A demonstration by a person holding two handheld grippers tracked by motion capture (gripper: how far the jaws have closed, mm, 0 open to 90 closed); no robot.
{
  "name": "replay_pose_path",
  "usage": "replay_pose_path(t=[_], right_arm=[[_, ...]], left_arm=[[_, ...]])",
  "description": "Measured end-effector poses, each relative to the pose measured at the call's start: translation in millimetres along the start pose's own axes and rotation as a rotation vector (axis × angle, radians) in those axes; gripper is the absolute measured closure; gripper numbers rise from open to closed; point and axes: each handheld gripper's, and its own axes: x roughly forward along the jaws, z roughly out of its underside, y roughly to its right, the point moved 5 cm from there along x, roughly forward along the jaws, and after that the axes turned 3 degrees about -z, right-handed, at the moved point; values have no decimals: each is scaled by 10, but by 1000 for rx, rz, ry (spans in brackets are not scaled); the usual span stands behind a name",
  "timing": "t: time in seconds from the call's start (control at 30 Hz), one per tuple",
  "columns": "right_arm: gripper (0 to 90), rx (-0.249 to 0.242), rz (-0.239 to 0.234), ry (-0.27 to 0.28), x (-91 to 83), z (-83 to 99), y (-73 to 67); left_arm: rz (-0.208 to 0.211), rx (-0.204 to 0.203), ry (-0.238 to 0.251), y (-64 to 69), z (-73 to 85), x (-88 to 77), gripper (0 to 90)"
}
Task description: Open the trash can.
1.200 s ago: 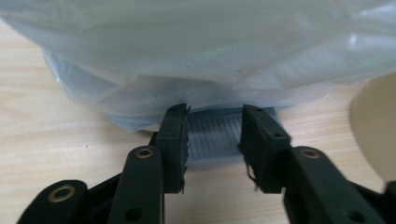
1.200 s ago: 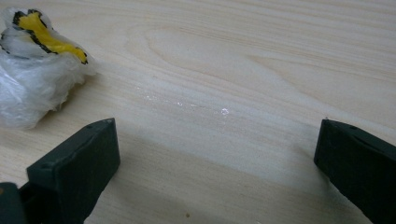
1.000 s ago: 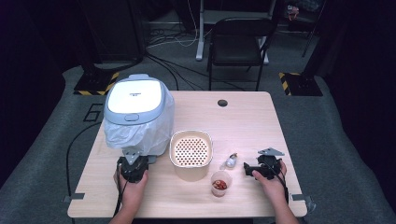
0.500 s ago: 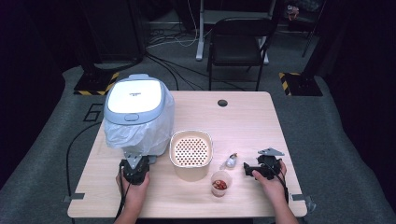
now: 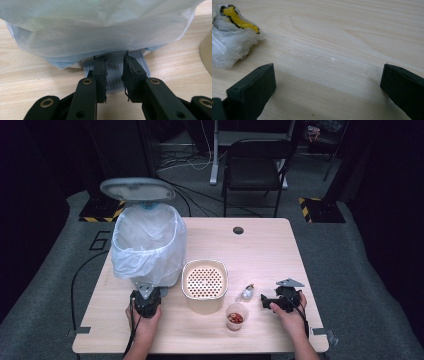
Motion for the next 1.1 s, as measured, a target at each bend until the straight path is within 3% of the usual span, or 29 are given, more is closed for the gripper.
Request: replay_pose_path(t=[0.57,0.63,0.73,0.87,0.93,1.1], right_arm=[[1,-12,-15,8,11,-9,-30],[41,-7,-17,0,-1,-15,-36],[192,-1,-11,1,-44,-42,-35],[254,9,-22,-6,-66,-65,-27],[294,-8,-29,2,-92,-93,-43],[305,-32,-49,15,-188,-191,-115]], left_arm=[[7,-6,-4,-9,-2,6,728],[5,-6,-2,-8,-3,8,728],[10,1,-7,-12,0,3,728],[11,-2,-7,-11,0,3,728],[12,-2,-6,-9,0,3,728],[11,-2,-7,-10,0,3,728]])
